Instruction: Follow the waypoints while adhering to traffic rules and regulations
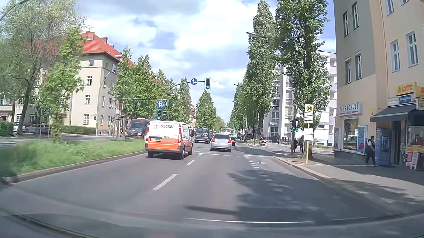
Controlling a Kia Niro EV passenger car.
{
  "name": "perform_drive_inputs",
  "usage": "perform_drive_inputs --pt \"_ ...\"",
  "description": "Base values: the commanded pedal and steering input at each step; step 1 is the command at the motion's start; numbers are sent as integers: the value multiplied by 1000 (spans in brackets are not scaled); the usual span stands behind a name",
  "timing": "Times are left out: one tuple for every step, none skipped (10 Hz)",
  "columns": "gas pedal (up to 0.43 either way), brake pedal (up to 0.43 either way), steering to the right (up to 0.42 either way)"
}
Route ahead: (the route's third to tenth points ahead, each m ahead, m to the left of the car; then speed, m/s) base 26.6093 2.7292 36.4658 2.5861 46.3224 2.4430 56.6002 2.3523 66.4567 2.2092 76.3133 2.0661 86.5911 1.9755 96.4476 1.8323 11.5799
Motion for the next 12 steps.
perform_drive_inputs --pt "0 18 3" --pt "0 18 3" --pt "0 18 3" --pt "0 18 3" --pt "0 18 2" --pt "0 24 2" --pt "0 43 1" --pt "0 85 0" --pt "0 128 0" --pt "0 152 0" --pt "0 165 1" --pt "0 183 1"
